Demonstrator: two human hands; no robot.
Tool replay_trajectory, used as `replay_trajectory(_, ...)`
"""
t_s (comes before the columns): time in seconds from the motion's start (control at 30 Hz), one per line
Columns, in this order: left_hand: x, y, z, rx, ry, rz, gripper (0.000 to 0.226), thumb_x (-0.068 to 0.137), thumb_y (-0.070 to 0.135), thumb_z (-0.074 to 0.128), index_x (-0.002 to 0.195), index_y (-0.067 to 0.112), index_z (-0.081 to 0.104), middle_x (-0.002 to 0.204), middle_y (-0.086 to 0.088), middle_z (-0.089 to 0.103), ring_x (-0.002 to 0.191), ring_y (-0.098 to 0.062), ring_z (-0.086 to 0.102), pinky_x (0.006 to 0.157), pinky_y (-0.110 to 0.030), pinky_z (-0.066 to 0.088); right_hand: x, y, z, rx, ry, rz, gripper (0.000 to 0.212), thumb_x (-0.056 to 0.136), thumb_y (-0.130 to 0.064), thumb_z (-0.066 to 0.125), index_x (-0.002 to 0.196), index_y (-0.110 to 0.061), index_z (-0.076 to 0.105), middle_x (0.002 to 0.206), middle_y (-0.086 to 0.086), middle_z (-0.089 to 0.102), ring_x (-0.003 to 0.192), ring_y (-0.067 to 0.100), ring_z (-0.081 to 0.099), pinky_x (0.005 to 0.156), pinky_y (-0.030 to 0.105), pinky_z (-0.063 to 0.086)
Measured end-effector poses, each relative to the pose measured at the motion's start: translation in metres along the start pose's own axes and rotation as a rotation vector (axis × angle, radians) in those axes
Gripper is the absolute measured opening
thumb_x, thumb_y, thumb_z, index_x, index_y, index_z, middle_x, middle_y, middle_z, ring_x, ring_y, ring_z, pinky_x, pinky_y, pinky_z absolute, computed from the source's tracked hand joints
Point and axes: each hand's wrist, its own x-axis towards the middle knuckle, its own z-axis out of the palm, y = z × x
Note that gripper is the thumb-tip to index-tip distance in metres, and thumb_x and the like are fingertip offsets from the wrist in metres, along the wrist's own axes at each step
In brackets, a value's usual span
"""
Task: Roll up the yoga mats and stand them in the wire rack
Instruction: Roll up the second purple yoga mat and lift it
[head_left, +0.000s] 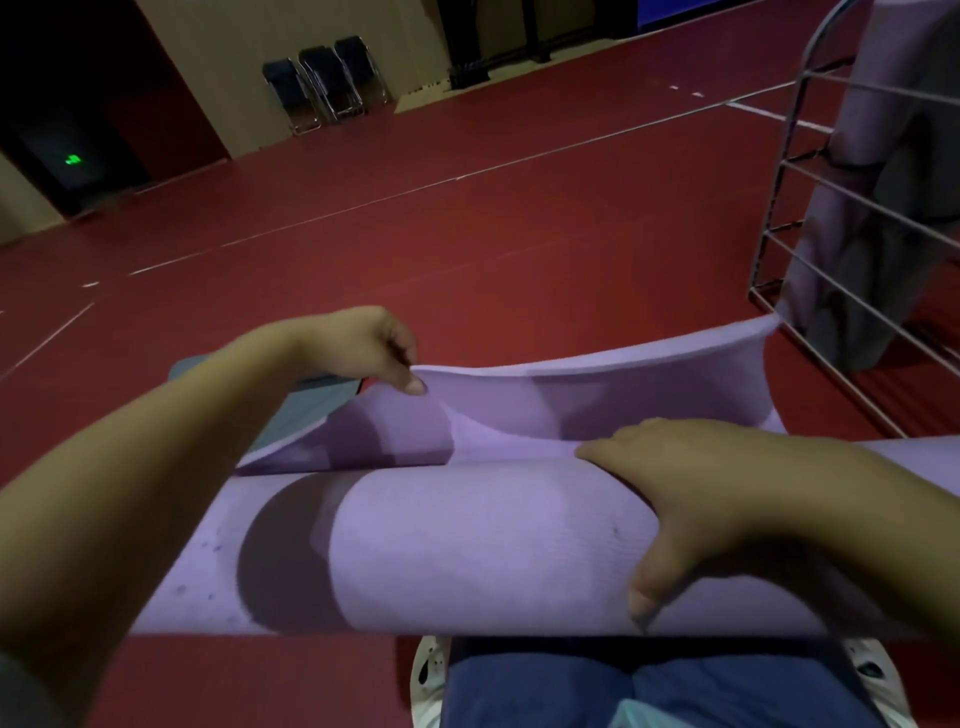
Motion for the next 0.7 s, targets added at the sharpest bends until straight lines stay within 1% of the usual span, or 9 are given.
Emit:
replay_trajectory(0.07,-0.016,0.01,-0.012,0.015,-0.014,0.016,0.023,0.073,0.031,0.08,0.069,0.012,0.068,0.065,-0.009,0.06,0.058,-0.01,0.049,0.06,-0.025,0.041,0.002,0.004,-0.002,0.069,-0.02,0.036,0.098,0.04,-0.07,0.079,0.12,-0.038,0.031,0.106,-0.012,0.056,0.096,0.013,0.055,0.085,0.035,0.048)
replay_trajectory(0.13,-0.034,0.018,-0.015,0.047,0.007,0.024,0.023,0.072,0.032,0.081,0.07,0.012,0.069,0.062,-0.004,0.061,0.054,-0.006,0.048,0.057,-0.021,0.04,0.003,0.005,-0.004,0.137,-0.024,0.059,0.094,0.041,-0.066,0.081,0.113,-0.039,0.027,0.098,-0.011,0.058,0.086,0.01,0.057,0.079,0.033,0.049)
replay_trajectory(0.2,-0.051,0.026,-0.01,0.109,0.053,0.054,0.022,0.071,0.033,0.082,0.072,0.014,0.071,0.064,0.0,0.065,0.056,-0.007,0.054,0.06,-0.023,0.043,0.002,0.005,-0.007,0.144,-0.016,0.055,0.086,0.044,-0.063,0.083,0.109,-0.038,0.033,0.095,-0.013,0.059,0.083,0.005,0.056,0.077,0.03,0.049)
replay_trajectory(0.27,-0.063,0.032,-0.002,0.202,0.1,0.088,0.021,0.07,0.036,0.081,0.076,0.017,0.073,0.07,0.003,0.069,0.065,-0.012,0.06,0.065,-0.027,0.046,0.002,0.005,-0.011,0.087,0.043,0.063,0.08,0.044,-0.065,0.081,0.11,-0.038,0.045,0.1,-0.016,0.059,0.087,0.004,0.056,0.079,0.028,0.049)
replay_trajectory(0.37,-0.075,0.033,0.018,0.29,0.117,0.044,0.021,0.078,0.037,0.075,0.091,0.02,0.073,0.086,0.005,0.07,0.08,-0.014,0.062,0.071,-0.027,0.047,0.004,0.002,-0.011,0.033,0.178,0.07,0.079,0.046,-0.069,0.076,0.113,-0.03,0.061,0.108,-0.013,0.06,0.095,0.009,0.057,0.084,0.033,0.049)
replay_trajectory(0.43,-0.084,0.038,0.039,0.325,0.213,0.093,0.03,0.082,0.048,0.064,0.1,0.025,0.071,0.096,0.006,0.067,0.087,-0.015,0.063,0.075,-0.029,0.049,0.004,0.0,-0.008,-0.002,0.239,0.096,0.079,0.052,-0.066,0.075,0.119,-0.026,0.061,0.113,-0.009,0.056,0.102,0.013,0.055,0.088,0.036,0.047)
replay_trajectory(0.53,-0.104,0.068,0.08,0.288,0.378,0.297,0.04,0.076,0.057,0.052,0.097,0.027,0.068,0.095,0.006,0.065,0.083,-0.018,0.064,0.069,-0.028,0.053,0.001,-0.003,-0.008,0.0,0.304,0.114,0.074,0.061,-0.059,0.076,0.126,-0.028,0.058,0.118,-0.008,0.051,0.108,0.014,0.052,0.09,0.034,0.045)
replay_trajectory(0.6,-0.111,0.088,0.108,0.33,0.447,0.337,0.054,0.069,0.059,0.055,0.098,0.016,0.069,0.1,-0.002,0.068,0.084,-0.023,0.067,0.071,-0.03,0.056,0.0,-0.002,-0.01,0.016,0.317,0.116,0.072,0.061,-0.058,0.077,0.125,-0.027,0.059,0.117,-0.007,0.053,0.108,0.015,0.052,0.091,0.034,0.045)
replay_trajectory(0.7,-0.109,0.1,0.132,0.486,0.434,0.214,0.093,0.043,0.067,0.077,0.109,0.002,0.067,0.112,-0.016,0.067,0.098,-0.033,0.067,0.079,-0.039,0.056,0.004,0.001,-0.01,0.046,0.331,0.144,0.061,0.063,-0.054,0.078,0.114,-0.025,0.063,0.111,-0.005,0.06,0.103,0.017,0.055,0.088,0.036,0.046)
